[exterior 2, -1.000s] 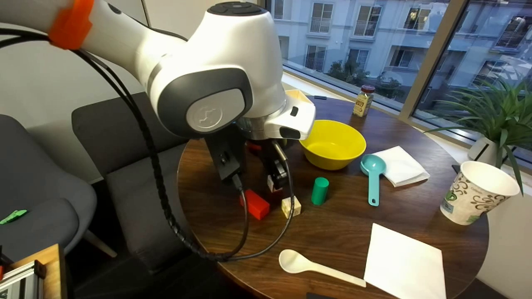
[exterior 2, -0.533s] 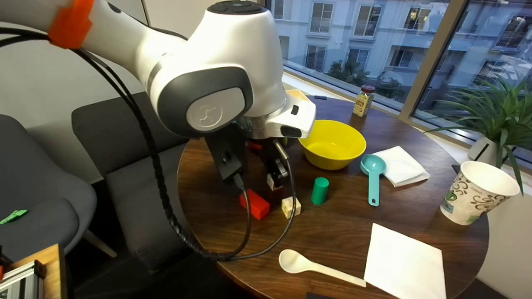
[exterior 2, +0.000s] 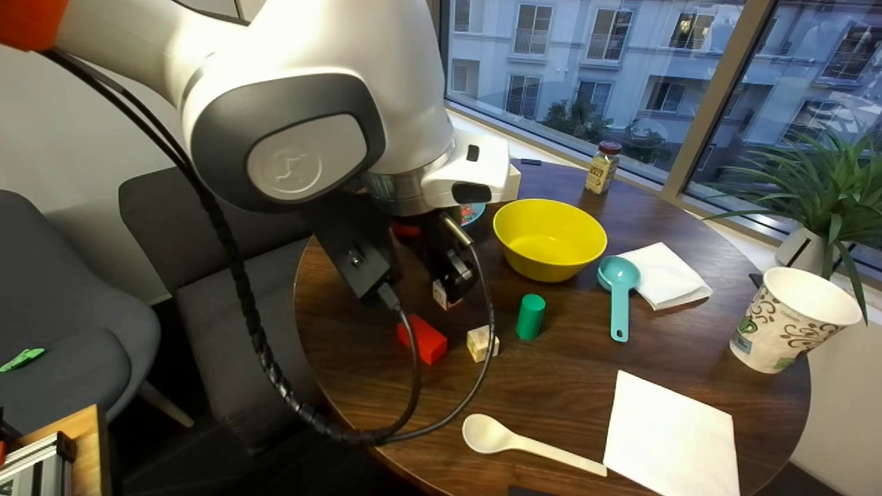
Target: Stack the wooden blocks and the green cylinder on top of the orange block
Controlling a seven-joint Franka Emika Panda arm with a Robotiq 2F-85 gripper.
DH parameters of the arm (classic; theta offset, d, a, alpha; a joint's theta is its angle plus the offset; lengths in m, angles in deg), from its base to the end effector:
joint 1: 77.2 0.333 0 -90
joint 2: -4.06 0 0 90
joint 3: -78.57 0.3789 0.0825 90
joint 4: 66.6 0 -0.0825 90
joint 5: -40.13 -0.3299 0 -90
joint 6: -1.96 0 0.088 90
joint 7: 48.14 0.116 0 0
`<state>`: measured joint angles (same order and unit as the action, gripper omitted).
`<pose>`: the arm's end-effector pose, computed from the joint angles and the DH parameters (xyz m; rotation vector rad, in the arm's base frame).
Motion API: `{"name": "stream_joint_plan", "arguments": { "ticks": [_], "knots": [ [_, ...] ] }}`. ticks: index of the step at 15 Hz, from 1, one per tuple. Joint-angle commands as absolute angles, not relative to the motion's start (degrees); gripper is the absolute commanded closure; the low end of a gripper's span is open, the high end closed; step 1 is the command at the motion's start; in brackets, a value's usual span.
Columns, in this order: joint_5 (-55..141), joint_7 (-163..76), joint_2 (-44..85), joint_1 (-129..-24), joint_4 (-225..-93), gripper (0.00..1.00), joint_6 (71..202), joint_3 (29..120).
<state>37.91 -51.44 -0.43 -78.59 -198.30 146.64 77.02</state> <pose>0.4833 -0.0253 0.4991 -3.0924 0.0342 -0.4768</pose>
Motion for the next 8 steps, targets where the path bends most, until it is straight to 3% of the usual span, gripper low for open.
{"name": "stream_joint_plan", "arguments": {
  "ticks": [1, 8],
  "knots": [
    [35.85, -57.43, -6.12, -78.5, -203.48, 0.9, 144.69, 75.92],
    [34.96, -64.73, -11.75, -77.98, -207.99, 0.9, 142.67, 73.23]
  ]
}}
